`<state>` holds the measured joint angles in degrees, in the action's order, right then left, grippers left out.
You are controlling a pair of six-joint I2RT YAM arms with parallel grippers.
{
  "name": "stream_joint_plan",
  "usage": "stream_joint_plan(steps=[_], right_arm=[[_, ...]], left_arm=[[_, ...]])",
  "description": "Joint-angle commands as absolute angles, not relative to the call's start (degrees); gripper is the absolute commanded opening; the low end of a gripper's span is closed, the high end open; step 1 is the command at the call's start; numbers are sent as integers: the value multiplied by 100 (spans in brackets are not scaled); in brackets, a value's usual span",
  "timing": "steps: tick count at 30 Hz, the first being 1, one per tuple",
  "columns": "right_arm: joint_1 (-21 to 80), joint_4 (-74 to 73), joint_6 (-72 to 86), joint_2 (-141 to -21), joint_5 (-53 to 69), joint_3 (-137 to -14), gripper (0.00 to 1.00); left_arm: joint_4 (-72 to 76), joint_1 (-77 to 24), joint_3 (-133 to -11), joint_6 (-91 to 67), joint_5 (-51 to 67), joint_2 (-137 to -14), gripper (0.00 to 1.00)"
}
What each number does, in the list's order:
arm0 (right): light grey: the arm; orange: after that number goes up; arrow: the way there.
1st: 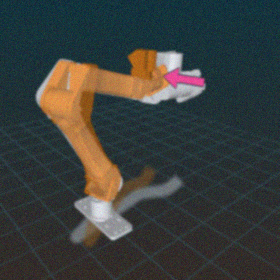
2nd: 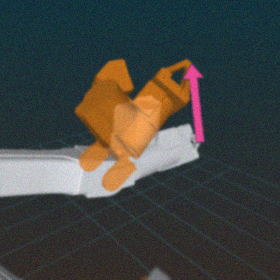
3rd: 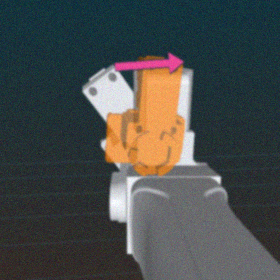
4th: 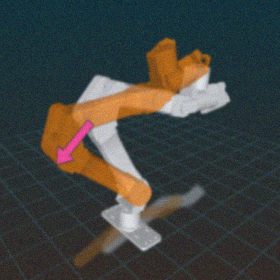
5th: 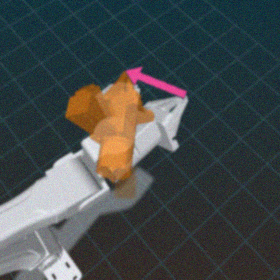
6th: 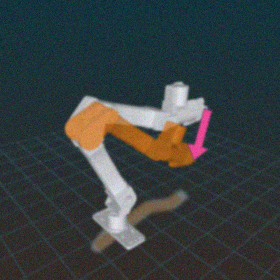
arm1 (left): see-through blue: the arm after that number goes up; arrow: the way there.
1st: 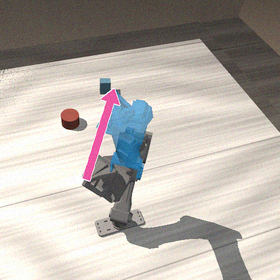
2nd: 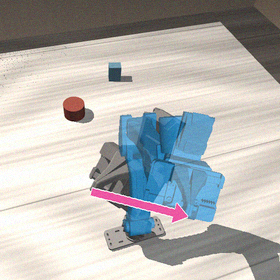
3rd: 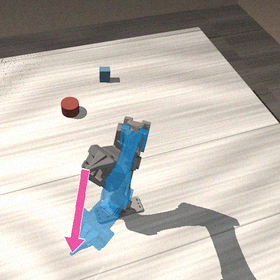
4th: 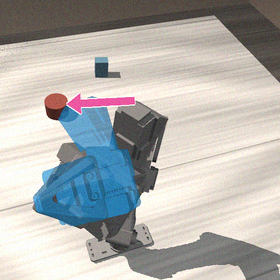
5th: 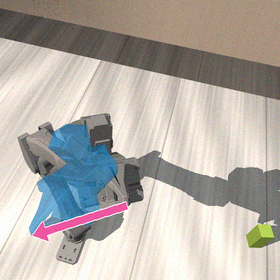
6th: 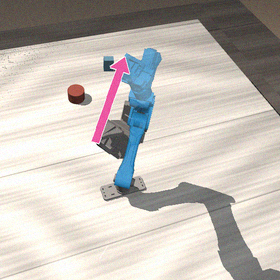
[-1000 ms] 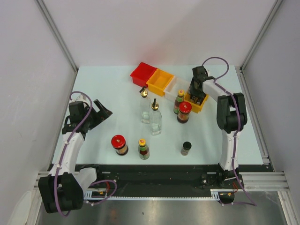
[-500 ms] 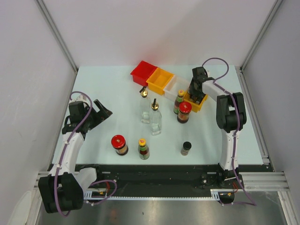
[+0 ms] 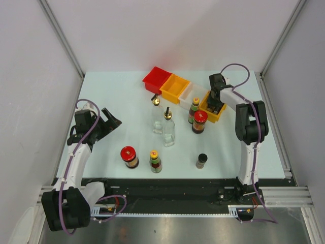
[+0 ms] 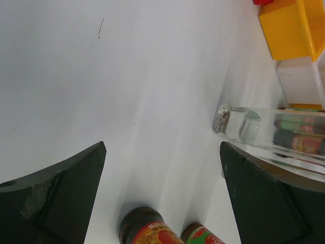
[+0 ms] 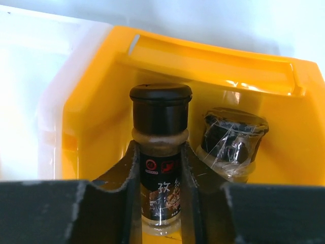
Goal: Organize the condiment bottles
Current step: Pick up the bottle from the storage box, then place the bottle in the storage box.
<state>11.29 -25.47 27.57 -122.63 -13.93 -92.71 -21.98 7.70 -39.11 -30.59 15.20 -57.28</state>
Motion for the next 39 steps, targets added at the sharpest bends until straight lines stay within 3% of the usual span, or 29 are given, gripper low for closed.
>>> stream_joint_plan(steps=[1,17,24,30,39], right_arm=[[1072,-2839,2672,-11839,-1679,-9193,0],[1072,-2593,2593,-11127,-1749,-9263,0],[1063,-2312,2259,-10294,-1627,-9150,0],[1037,-1925,1820,-9249,-907,-8808,0],[967,-1415,1283,-7815,1323,-8078,0]], left_arm=[[-2101,809,-3911,-3094,1503,-5669,100],[-2101,809,-3911,-3085,1512,-5651,100],[-2074,800,-4016,-3015,1582,-5537,100],[-2039,765,-4359,-3076,1951,-5388,100],[-1715,545,-5334,-3383,2935,-5194,99]])
